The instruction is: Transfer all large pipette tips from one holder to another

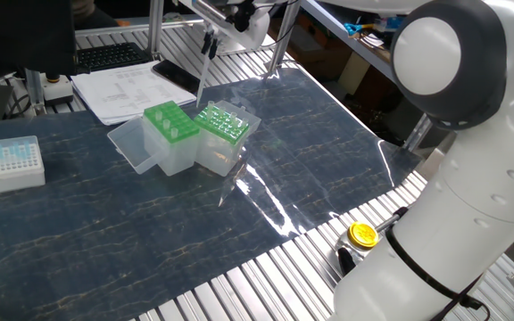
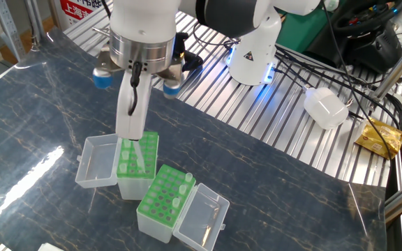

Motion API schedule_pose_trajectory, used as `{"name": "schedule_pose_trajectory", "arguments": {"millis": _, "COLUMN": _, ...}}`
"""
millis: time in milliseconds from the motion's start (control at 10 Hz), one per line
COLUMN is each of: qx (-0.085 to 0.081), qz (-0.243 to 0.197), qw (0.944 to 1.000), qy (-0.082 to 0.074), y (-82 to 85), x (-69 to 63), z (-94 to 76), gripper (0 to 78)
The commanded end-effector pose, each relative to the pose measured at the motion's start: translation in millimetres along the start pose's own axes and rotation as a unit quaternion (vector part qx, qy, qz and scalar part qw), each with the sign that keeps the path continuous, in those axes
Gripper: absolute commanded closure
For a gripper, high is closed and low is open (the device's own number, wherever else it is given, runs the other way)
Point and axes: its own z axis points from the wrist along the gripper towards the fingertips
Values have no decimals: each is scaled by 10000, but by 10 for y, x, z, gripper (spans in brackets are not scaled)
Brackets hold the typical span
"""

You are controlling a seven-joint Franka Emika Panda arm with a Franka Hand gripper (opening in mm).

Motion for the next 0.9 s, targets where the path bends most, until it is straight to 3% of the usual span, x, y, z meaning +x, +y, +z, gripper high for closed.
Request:
{"name": "schedule_pose_trajectory", "arguments": {"millis": 100, "qx": 131, "qz": -58, "qw": 9999, "qy": 65, "y": 5, "x": -5, "z": -15, "gripper": 764}}
{"name": "schedule_pose_trajectory", "arguments": {"millis": 400, "qx": 86, "qz": -36, "qw": 9999, "qy": 143, "y": 16, "x": 5, "z": -17, "gripper": 764}}
{"name": "schedule_pose_trajectory", "arguments": {"millis": 700, "qx": 57, "qz": 156, "qw": 9997, "qy": 170, "y": 121, "x": 118, "z": -49, "gripper": 764}}
{"name": "schedule_pose_trajectory", "arguments": {"millis": 900, "qx": 49, "qz": 378, "qw": 9992, "qy": 149, "y": 306, "x": 238, "z": -82, "gripper": 764}}
